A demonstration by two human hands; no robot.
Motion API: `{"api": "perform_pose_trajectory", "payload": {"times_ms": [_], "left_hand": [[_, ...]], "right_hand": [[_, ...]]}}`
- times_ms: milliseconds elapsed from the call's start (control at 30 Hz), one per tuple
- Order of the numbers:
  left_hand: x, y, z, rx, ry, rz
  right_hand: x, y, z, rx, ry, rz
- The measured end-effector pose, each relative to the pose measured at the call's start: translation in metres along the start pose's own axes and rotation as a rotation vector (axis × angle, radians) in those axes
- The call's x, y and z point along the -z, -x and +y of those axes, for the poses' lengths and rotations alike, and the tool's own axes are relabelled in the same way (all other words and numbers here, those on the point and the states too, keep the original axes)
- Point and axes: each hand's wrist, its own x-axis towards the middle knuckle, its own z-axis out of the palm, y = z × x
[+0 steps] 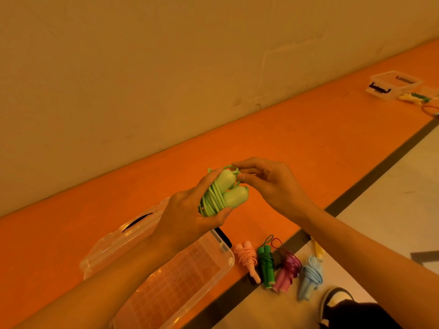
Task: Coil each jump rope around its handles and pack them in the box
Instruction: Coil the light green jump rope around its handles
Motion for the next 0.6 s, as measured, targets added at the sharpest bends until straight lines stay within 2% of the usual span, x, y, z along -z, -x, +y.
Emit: {"api": "perform_pose_trajectory", "payload": {"times_ms": [300,600], "left_hand": [[0.000,-0.001,0.005,0.003,-0.019,-0.017],[0.000,0.000,0.004,-0.052,-0.135,0.005]], "right_hand": [[0.007,0.003,-0.007,-0.137,-0.240,-0.106],[0.002,0.004,-0.012,-0.189,-0.194,-0.017]]}}
